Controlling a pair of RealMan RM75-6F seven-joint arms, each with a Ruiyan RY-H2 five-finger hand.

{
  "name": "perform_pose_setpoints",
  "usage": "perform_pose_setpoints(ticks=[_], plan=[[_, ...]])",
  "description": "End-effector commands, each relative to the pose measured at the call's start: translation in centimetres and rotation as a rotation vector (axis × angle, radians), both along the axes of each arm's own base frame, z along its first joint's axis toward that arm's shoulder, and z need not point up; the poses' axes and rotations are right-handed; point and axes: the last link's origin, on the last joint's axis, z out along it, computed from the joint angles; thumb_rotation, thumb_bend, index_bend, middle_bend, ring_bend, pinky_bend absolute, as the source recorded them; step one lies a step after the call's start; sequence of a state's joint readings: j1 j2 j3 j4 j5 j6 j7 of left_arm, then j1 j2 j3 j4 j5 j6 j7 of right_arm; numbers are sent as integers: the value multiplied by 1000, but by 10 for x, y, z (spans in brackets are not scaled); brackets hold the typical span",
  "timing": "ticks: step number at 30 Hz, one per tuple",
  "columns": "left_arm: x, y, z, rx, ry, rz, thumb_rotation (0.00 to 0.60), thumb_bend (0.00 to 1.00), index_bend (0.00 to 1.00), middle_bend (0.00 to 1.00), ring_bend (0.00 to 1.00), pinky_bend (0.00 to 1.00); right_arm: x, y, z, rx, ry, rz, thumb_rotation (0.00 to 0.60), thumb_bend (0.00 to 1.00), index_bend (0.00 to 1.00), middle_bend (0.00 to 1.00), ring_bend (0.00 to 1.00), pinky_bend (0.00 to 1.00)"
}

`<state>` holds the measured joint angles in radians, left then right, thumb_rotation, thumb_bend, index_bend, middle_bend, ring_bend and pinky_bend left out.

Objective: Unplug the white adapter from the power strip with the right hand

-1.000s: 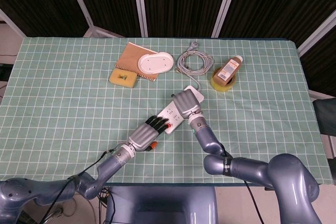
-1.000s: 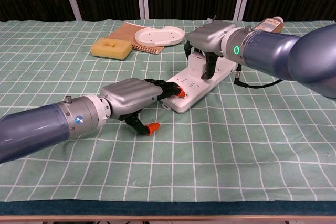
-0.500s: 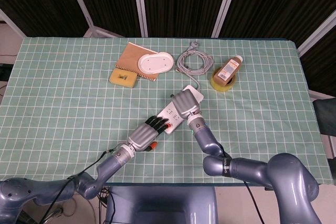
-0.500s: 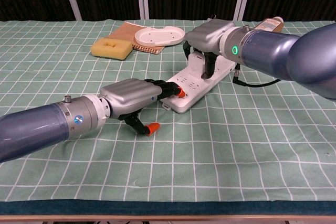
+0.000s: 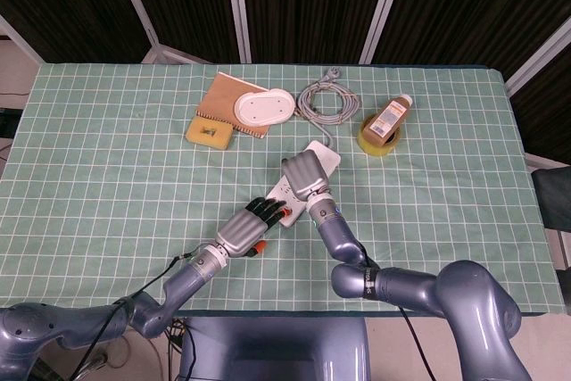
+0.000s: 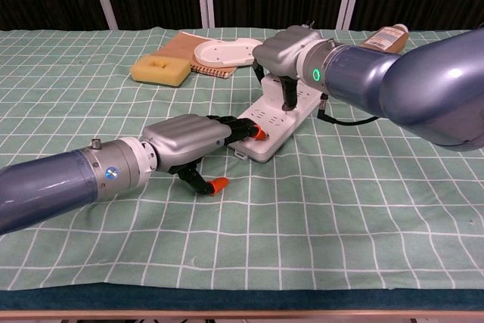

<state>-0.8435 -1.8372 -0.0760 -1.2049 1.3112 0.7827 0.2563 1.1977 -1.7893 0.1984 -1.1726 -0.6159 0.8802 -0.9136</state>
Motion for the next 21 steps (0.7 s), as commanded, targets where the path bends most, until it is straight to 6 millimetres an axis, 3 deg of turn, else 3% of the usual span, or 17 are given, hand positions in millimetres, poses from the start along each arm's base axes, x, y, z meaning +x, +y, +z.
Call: perform_pose_setpoints(ticks=[1, 12, 21], plan=[[0, 0, 0, 0, -1, -2, 600, 399, 119, 74, 28, 150, -2, 0, 3, -8, -1, -5, 600, 761, 787, 543, 521, 567], [2, -4, 2, -3, -7, -9, 600, 399, 119, 74, 29, 150, -9, 0, 23, -36, -1, -21, 600, 761, 787, 543, 521, 567], [2, -4, 1, -3, -10, -3, 600, 399, 121, 74, 29, 150, 7, 7, 8, 1, -11, 3, 600, 760, 787, 543, 521, 567]])
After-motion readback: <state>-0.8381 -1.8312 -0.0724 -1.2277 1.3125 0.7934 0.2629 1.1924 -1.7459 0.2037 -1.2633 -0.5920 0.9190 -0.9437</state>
